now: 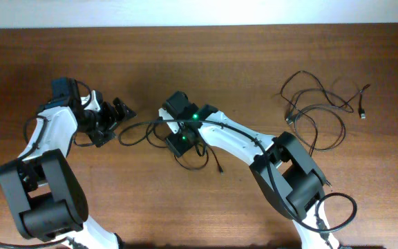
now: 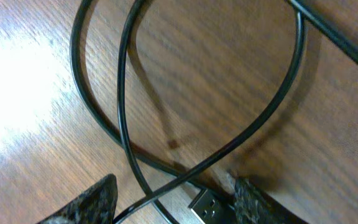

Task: Untangle cables
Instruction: 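Move the right gripper to the cable held by the left gripper, then grasp the remaining black cable with the right gripper and lift it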

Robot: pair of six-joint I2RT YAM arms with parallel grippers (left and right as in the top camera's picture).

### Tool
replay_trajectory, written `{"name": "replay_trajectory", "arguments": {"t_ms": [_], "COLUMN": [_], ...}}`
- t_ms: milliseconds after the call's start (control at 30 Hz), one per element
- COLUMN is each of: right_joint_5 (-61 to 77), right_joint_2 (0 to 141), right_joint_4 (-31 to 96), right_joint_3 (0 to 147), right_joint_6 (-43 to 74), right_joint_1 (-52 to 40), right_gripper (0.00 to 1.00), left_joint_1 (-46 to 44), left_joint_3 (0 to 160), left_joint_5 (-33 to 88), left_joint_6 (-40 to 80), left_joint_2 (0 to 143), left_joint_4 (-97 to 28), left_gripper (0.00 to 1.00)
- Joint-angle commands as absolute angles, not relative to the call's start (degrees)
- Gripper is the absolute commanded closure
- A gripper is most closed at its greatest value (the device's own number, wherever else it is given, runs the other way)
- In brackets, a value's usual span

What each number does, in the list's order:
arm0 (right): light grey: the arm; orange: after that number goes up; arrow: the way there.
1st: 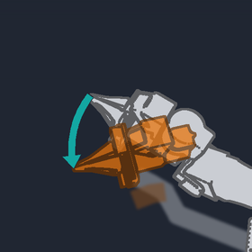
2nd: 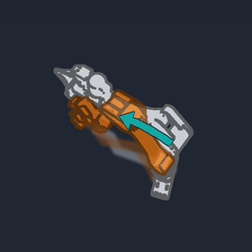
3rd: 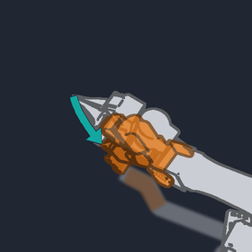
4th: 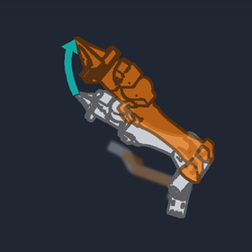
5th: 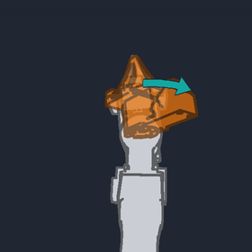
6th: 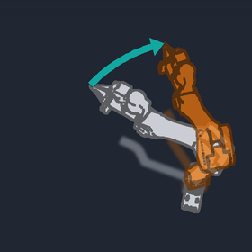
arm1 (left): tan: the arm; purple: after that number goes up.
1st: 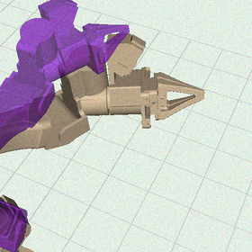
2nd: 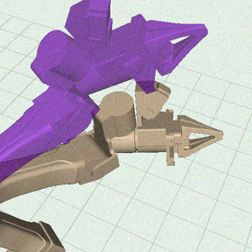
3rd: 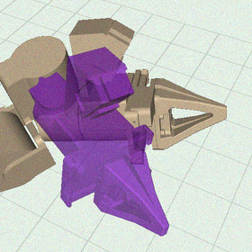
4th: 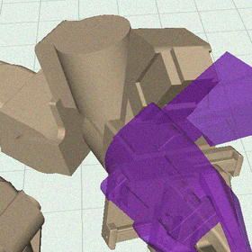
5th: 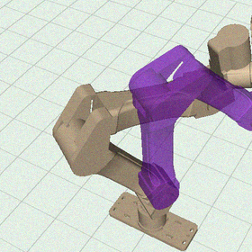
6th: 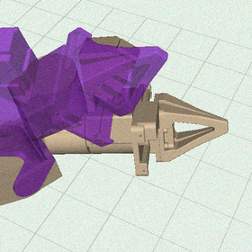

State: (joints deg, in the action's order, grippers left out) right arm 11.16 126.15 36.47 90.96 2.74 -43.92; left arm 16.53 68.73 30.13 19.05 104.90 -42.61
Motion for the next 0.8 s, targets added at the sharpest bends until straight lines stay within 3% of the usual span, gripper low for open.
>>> {"name": "replay_trajectory", "arguments": {"t_ms": [0, 100, 233, 467, 500, 633, 767], "right_joint_5": [9.76, 6.74, 6.66, -5.04, -4.97, -4.97, -1.21], "right_joint_2": [128.77, 128.75, 128.73, 128.75, 128.75, 128.75, 128.75], "right_joint_4": [41.89, 44.16, 42.89, 37.26, 37.32, 42.0, 47.18], "right_joint_3": [88.6, 88.64, 89.36, 89.34, 89.27, 89.23, 89.23], "right_joint_6": [-0.03, -5.43, -8.34, -12.03, -12.01, -12.01, -11.57], "right_joint_1": [-44.29, -44.31, -45.41, -52.05, -52.25, -52.45, -52.45], "right_gripper": [0.4, 0.36, 0.36, 0.37, 0.41, 0.75, 0.79], "left_joint_1": [16.62, 16.62, 16.62, 16.67, 16.67, 16.67, 16.67], "left_joint_3": [69.58, 69.58, 69.58, 69.58, 69.58, 69.58, 69.58], "left_joint_5": [29.98, 29.98, 29.98, 29.98, 29.98, 29.98, 29.98], "left_joint_6": [18.35, 18.35, 18.37, 18.35, 18.35, 18.37, 18.35], "left_joint_2": [104.33, 104.33, 104.33, 104.33, 104.33, 104.33, 104.33], "left_joint_4": [-42.46, -42.44, -42.24, -42.06, -42.06, -42.04, -42.04], "left_gripper": [0.01, 0.01, 0.01, 0.01, 0.01, 0.01, 0.01]}}
